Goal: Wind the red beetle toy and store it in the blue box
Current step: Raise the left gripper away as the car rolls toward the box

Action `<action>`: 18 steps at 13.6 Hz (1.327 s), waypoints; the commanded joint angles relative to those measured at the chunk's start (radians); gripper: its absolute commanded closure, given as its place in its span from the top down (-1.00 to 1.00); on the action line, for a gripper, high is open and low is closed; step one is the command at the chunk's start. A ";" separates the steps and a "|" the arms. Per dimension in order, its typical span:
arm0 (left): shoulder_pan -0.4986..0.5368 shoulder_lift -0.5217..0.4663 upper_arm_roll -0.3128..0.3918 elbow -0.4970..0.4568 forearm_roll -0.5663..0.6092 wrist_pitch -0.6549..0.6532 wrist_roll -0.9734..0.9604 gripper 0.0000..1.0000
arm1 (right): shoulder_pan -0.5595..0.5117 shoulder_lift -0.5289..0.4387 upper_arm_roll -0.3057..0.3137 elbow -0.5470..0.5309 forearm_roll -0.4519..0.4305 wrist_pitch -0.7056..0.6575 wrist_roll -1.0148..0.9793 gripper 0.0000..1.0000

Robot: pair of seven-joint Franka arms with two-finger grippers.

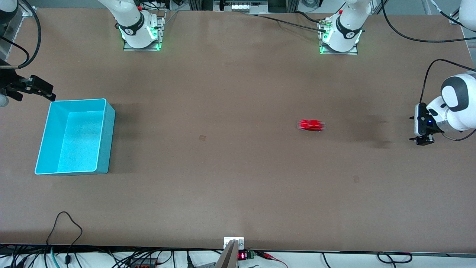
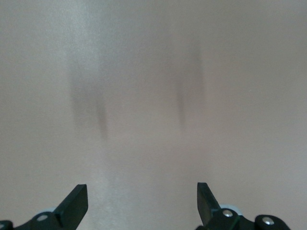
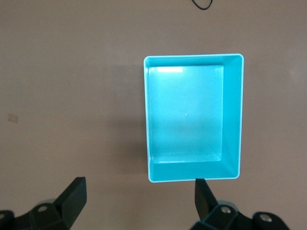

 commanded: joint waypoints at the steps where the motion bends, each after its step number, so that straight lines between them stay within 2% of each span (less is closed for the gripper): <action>1: 0.015 -0.069 -0.011 -0.009 0.001 -0.084 -0.078 1.00 | -0.005 -0.008 0.003 -0.002 0.017 -0.009 0.010 1.00; 8: 0.023 -0.165 -0.013 -0.007 0.003 -0.210 -0.265 1.00 | -0.005 -0.008 0.003 -0.002 0.017 -0.009 0.010 1.00; 18: 0.021 -0.168 -0.016 -0.003 0.003 -0.212 -0.268 1.00 | 0.000 0.001 0.007 0.002 0.018 0.005 0.010 1.00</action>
